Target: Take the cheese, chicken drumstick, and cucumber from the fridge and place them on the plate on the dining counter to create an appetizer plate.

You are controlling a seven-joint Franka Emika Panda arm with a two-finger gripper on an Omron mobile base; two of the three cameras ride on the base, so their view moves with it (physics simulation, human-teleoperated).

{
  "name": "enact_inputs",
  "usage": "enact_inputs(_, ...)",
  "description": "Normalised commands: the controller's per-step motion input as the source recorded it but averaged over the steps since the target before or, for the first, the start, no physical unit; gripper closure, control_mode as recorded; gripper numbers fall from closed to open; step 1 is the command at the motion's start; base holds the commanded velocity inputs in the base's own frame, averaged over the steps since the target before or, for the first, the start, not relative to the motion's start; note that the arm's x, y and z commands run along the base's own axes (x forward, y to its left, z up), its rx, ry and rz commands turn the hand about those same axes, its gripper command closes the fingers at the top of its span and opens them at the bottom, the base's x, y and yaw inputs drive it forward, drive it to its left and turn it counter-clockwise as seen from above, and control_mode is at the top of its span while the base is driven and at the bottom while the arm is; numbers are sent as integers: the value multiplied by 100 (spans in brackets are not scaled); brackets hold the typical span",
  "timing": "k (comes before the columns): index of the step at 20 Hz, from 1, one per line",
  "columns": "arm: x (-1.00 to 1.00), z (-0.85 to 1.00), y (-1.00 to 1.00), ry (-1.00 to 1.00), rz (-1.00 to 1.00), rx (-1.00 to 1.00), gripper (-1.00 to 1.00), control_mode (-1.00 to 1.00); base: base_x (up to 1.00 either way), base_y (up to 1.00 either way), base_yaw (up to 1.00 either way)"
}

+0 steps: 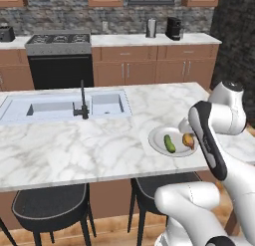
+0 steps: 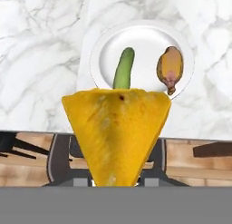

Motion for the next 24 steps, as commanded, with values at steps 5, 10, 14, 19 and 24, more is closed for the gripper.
enact_inputs(5, 39, -36, 0, 0, 0, 0, 100, -100, 0, 0, 0)
enact_inputs(10, 31, -24, -1, 1, 0, 0, 100, -100, 0, 0, 0)
enact_inputs(14, 29, -15, -4, 4, -1, 0, 100, -100, 0, 0, 0)
enact_inputs(19, 37, -13, -3, 3, 0, 0, 100, -100, 0, 0, 0)
enact_inputs(24, 38, -18, -15, 4, 0, 0, 100, -100, 0, 0, 0)
